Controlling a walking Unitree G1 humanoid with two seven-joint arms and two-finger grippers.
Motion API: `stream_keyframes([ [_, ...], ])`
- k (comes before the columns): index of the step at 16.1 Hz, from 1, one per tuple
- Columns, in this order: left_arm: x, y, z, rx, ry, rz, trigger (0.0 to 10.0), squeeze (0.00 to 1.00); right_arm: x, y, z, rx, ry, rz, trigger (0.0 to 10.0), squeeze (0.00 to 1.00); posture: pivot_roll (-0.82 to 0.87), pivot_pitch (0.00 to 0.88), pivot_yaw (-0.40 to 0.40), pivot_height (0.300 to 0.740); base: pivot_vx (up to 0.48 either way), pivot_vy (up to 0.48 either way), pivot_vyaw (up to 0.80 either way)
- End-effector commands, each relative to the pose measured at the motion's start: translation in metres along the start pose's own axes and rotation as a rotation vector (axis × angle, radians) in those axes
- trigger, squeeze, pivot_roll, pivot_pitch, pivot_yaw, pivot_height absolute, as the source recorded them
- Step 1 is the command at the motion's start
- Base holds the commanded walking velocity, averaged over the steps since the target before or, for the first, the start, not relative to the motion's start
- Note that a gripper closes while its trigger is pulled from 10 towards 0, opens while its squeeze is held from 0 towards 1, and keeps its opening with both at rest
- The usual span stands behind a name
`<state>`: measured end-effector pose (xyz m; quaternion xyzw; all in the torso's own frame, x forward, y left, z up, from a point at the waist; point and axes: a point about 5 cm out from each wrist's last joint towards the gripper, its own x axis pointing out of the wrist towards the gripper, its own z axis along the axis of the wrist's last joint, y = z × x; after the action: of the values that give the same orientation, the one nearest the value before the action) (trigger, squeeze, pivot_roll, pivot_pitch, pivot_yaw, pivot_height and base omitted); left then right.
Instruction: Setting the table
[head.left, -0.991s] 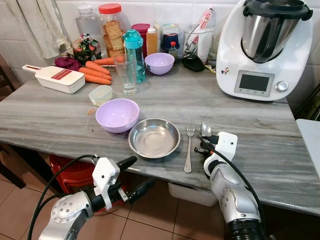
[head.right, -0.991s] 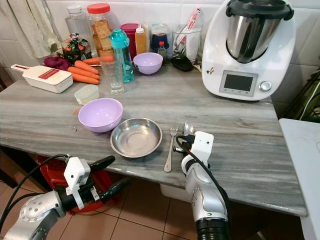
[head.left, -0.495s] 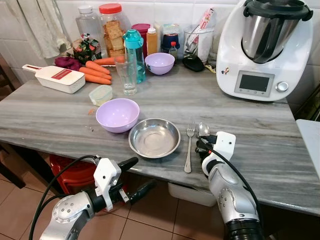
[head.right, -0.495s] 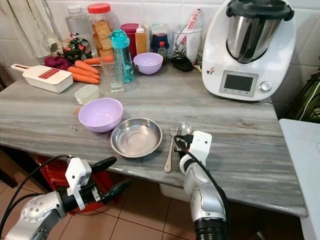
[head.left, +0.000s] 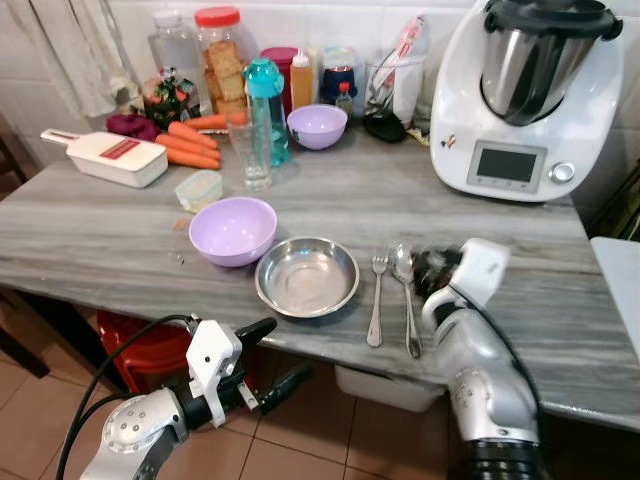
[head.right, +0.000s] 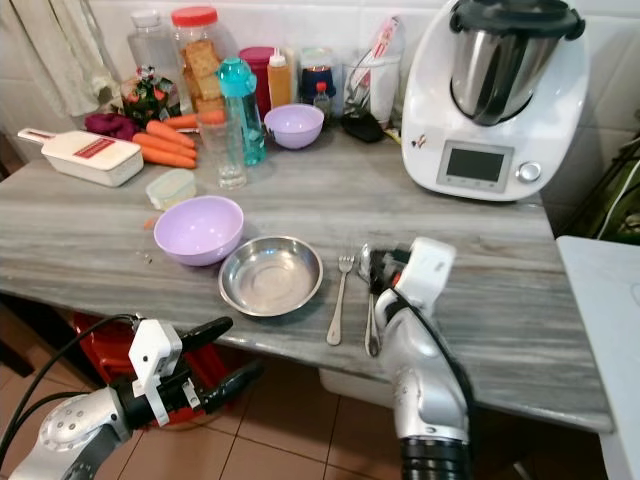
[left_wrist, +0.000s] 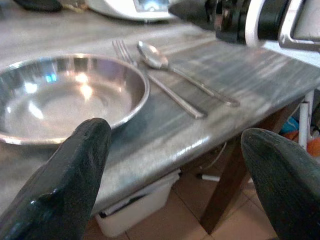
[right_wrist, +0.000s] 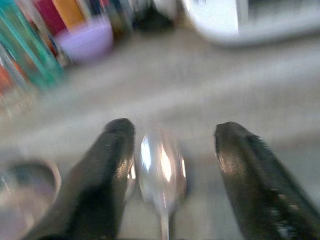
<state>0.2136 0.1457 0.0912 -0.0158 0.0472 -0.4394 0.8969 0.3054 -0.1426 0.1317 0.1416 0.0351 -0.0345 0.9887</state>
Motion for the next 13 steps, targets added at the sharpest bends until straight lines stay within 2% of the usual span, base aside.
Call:
stream_keyframes([
  [1,0.0,-0.002,0.005,0.011,-0.006,-0.002,10.0,0.0,-0.002,0.004,0.01,-0.024,-0.067,0.026,10.0,1.0,0.01,0.0,0.035,0.74,0.0,0.0,0.0],
  [2,0.002,-0.005,0.012,0.019,-0.025,0.002,10.0,0.0,-0.01,-0.002,0.025,-0.165,-0.198,0.044,10.0,1.0,0.01,0.0,0.038,0.74,0.0,0.0,0.0],
  [5,0.003,-0.002,0.019,0.046,-0.062,0.06,10.0,0.0,-0.021,-0.018,0.025,-0.211,-0.212,-0.002,10.0,1.0,0.01,0.0,0.043,0.74,0.0,0.0,0.0],
  [6,0.003,0.001,0.024,0.061,-0.093,0.122,10.0,0.0,-0.029,-0.028,0.022,-0.244,-0.208,-0.034,10.0,1.0,0.0,0.0,0.046,0.74,0.0,0.0,0.0],
  [9,0.004,0.012,0.03,0.07,-0.136,0.274,10.0,0.0,-0.041,-0.039,0.018,-0.264,-0.208,-0.053,10.0,1.0,0.0,0.0,0.045,0.74,0.0,0.0,0.0],
  [10,0.007,0.025,0.03,0.101,-0.125,0.387,10.0,0.0,-0.05,-0.043,0.016,-0.285,-0.21,-0.048,10.0,1.0,0.0,0.0,0.046,0.74,0.0,0.0,0.0],
  [11,0.007,0.029,0.028,0.119,-0.106,0.443,10.0,0.0,-0.054,-0.044,0.015,-0.293,-0.205,-0.042,10.0,1.0,0.0,0.0,0.045,0.74,0.0,0.0,0.0],
  [12,0.003,0.032,0.014,0.125,-0.044,0.55,10.0,0.0,-0.059,-0.046,0.01,-0.326,-0.194,-0.028,10.0,1.0,-0.01,0.0,0.041,0.74,0.0,0.0,0.0],
  [13,0.002,0.033,0.011,0.127,-0.035,0.568,10.0,0.0,-0.059,-0.047,0.009,-0.333,-0.194,-0.028,10.0,1.0,-0.01,0.0,0.041,0.74,0.0,0.0,0.0],
])
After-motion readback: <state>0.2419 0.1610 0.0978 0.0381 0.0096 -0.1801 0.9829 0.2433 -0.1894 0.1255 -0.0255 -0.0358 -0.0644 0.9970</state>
